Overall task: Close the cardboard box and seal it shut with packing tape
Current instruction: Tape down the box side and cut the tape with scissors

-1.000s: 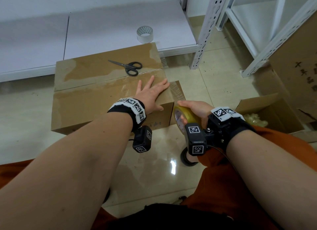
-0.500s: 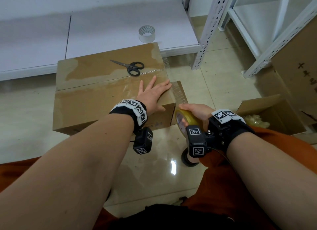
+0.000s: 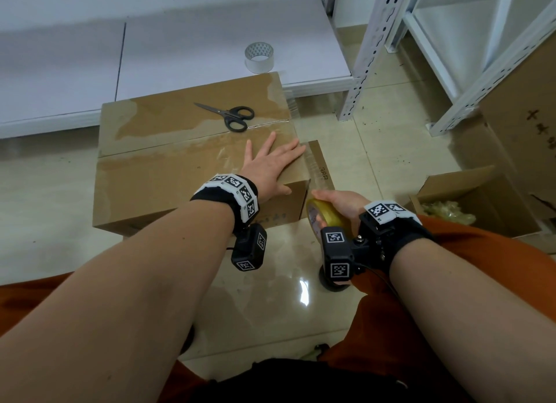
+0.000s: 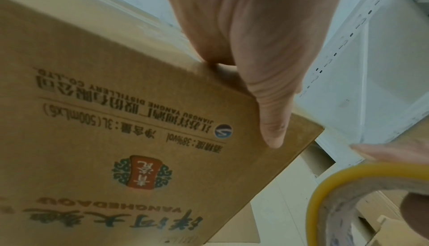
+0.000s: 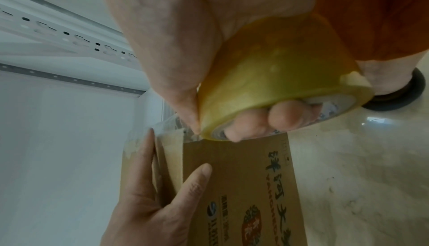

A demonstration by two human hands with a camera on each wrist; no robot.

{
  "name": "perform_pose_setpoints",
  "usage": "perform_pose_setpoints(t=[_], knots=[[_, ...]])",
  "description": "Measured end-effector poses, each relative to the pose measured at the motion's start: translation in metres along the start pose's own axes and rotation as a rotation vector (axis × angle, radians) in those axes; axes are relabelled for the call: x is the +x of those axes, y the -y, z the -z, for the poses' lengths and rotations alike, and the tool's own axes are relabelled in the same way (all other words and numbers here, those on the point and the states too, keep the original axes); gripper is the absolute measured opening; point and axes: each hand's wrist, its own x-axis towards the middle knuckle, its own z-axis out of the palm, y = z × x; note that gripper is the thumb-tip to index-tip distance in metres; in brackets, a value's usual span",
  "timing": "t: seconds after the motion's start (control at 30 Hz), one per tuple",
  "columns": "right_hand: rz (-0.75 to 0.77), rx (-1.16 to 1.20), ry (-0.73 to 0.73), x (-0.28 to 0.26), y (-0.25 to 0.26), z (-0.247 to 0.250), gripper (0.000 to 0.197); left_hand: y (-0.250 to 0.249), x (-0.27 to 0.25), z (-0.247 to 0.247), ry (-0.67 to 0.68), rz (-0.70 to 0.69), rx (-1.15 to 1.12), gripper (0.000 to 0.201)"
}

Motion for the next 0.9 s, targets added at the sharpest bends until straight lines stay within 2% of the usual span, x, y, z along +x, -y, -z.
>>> perform_pose_setpoints(t=[0.2,0.43,0.53,0.67,0.77,0.83,0.9], knots=[[0.01,-0.013,-0.013,0.009,-0.001,0.0,0.033,0.003,0.003,-0.003,0.022,-0.032,0.081,0.087],[-0.017,-0.036,-0.029,0.029,-0.005,-0.002,0.043,0.003,0.003,-0.003,0.026,-0.034,0.08,0.084],[0.0,-0.039,-0.04,0.032,-0.005,-0.003,0.042,0.002,0.005,-0.001,0.035,-0.007,0.012,0.084],[0.049,-0.03,-0.049,0.035,-0.008,-0.006,0.042,-0.007,0.007,-0.003,-0.031,0.048,-0.077,0.064],[0.058,-0.017,-0.016,0.036,-0.011,-0.007,0.045,-0.014,0.009,-0.006,-0.086,0.09,-0.063,0.058],[0.046,-0.031,-0.001,0.036,-0.009,-0.006,0.046,-0.015,0.011,-0.006,-0.105,0.095,-0.038,0.061],[0.036,-0.011,0.002,0.036,-0.006,-0.005,0.041,-0.014,0.012,-0.006,-0.098,0.098,-0.016,0.076]])
